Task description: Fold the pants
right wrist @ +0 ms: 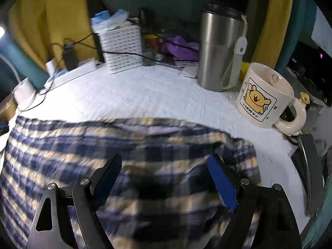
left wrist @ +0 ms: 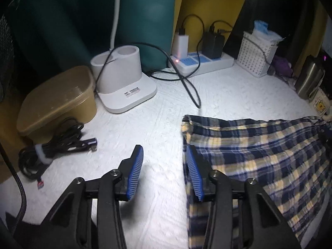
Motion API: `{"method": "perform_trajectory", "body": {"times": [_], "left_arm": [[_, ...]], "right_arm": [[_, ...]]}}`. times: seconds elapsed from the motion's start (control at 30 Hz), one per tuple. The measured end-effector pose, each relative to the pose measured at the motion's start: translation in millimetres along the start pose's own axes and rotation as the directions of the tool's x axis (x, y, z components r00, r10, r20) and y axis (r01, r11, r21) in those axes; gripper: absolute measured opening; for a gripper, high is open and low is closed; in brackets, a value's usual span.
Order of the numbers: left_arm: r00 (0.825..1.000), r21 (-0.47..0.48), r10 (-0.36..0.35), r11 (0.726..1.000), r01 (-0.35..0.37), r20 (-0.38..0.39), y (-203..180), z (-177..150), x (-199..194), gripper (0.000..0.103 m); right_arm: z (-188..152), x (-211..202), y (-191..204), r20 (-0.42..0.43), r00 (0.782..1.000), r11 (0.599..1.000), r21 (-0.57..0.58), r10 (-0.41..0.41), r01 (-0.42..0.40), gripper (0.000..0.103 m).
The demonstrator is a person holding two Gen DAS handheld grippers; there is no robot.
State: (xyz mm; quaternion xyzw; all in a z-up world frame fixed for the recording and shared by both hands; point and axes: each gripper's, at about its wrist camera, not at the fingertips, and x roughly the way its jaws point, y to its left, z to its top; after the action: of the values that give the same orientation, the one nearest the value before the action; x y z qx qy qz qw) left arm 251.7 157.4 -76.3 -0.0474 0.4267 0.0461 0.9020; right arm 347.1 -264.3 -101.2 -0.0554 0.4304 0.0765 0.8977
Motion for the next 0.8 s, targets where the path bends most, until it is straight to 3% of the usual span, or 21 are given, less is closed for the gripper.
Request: {"method": "perform_trajectory", "body": {"times": [0.23, 0.43, 0.63, 0.8], "left_arm": [[0.996, 0.043, -0.086, 0.995, 0.085, 0.016, -34, -18, -19, 0.052], [0.989, 0.086, -0.144, 0.985, 0.148, -0.044, -71, -43, -17, 0.052], [0.984, 0.086, -0.146, 0.984, 0.155, -0.097, -84, -65, -9, 0.052], [0.991, 0.093, -0.111, 0.989, 0.118, -0.076, -83, -77, -14, 0.052]], "right_arm": [[-19, -11, 18, -0.011, 1.0, 1.0, -0.027, 0.015, -0.016, 0.086], [-31, -17, 23, -0.02, 1.0, 0.999, -0.037, 0.021, -0.022, 0.086], [-47, -10, 28, -0.044, 0.999, 0.995, -0.095, -0.024, 0.019, 0.086], [-57, -12, 25, -0.043, 0.999, 0.994, -0.104, -0.023, 0.019, 0.086]]}}
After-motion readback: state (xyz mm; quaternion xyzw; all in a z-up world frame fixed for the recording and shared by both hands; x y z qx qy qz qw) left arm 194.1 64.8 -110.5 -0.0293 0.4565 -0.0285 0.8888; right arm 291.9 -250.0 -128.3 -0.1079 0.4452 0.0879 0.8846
